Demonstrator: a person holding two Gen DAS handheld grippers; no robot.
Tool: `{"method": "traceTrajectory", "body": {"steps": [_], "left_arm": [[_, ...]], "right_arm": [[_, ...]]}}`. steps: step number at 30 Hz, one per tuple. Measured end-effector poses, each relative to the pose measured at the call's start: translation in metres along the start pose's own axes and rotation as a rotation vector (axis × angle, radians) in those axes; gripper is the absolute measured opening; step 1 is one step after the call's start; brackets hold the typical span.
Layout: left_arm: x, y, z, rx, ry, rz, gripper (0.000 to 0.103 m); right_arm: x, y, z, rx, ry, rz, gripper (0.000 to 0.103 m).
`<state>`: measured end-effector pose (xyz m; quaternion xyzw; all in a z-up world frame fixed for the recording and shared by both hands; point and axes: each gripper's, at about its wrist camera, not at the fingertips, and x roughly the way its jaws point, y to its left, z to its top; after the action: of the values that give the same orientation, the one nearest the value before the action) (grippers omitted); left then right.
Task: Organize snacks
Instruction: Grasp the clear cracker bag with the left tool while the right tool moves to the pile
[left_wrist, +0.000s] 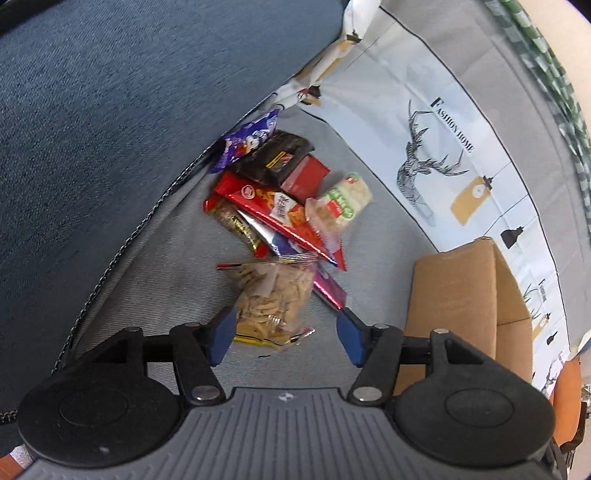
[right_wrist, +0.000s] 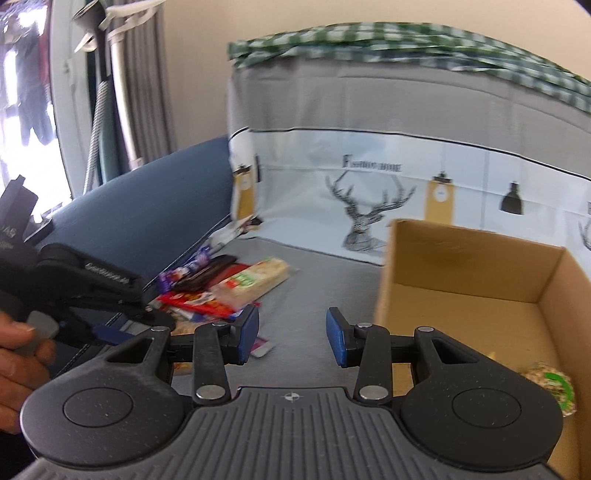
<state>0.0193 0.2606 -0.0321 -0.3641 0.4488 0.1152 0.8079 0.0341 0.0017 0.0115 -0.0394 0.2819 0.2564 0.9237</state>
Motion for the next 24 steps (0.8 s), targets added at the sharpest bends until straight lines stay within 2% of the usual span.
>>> {"method": "traceTrajectory", "body": {"steps": [9, 17, 24], "left_arm": [[0.013, -0.003, 0.002, 0.013, 0.021, 0.048, 0.071], [0.027, -0.009, 0.002, 0.047, 0.052, 0.089, 0.072], [0.034, -0.008, 0.004, 0.057, 0.070, 0.098, 0.072]], "right_arm": [[0.024, 0.025, -0.003, -0.035, 0.058, 0.042, 0.042], [0.049, 0.038, -0.011, -0.052, 0.116, 0.040, 0.043], [0.078, 0.044, -0.018, -0.034, 0.174, 0.023, 0.048]]}}
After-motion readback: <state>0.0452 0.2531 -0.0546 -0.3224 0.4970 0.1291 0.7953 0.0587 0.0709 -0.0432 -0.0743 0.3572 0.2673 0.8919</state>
